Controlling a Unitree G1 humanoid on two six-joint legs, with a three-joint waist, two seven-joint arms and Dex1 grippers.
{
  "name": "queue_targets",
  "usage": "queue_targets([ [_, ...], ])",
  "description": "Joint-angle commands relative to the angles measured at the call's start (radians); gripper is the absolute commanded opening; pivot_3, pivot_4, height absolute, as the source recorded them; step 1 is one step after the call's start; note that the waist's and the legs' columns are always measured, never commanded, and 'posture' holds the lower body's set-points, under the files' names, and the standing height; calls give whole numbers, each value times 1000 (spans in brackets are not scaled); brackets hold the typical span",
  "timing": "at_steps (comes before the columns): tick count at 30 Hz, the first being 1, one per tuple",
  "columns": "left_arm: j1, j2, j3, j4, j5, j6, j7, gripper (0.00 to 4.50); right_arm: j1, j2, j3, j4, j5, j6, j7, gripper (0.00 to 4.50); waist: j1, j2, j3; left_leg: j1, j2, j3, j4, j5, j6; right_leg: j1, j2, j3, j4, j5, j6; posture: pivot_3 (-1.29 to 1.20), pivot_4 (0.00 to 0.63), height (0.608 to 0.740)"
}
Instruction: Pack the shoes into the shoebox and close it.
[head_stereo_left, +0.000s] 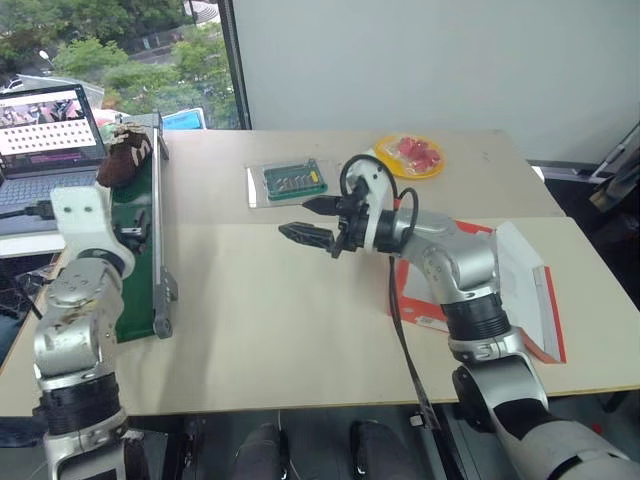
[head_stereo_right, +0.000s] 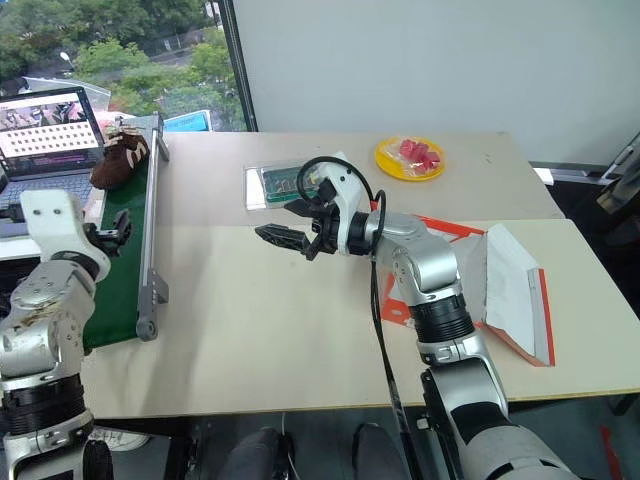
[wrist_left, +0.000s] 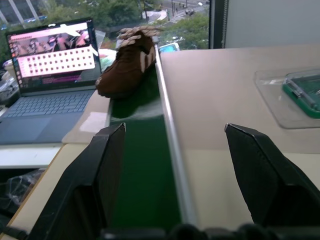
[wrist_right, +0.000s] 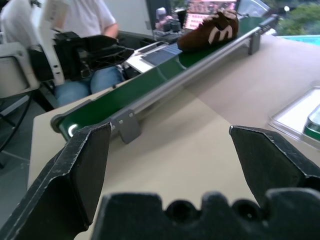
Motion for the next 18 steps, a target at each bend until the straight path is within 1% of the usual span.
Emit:
queue_targets([
  [1, 6, 51, 71, 40, -34, -32, -49, 3392, -20, -16, 16, 46, -37, -86, 22, 4475, 0, 0, 0, 0, 0, 0, 0, 0, 0, 0, 0, 0, 0, 0, 0, 0, 150, 740],
  [7, 14, 128, 104, 141, -58, -54, -122, 3392, -33, -15, 30, 140, -78, -144, 30, 4475, 0, 0, 0, -1, 0, 1, 0, 0, 0, -2, 0, 0, 0, 0, 0, 0, 150, 740],
  [11, -10, 159, 112, 199, -69, -74, -151, 4430, -35, -7, 31, 157, -88, -158, 34, 4500, -1, 0, 0, -1, 0, 1, 0, 0, -1, -2, 0, 0, 0, 0, 0, 0, 150, 740],
  [18, -50, 191, 60, 297, -58, -84, -187, 4430, -32, 1, 28, 162, -99, -162, 34, 4500, 0, 0, 0, -1, 1, 1, 0, 0, -1, -2, 0, 0, 1, 0, -1, 0, 150, 740],
])
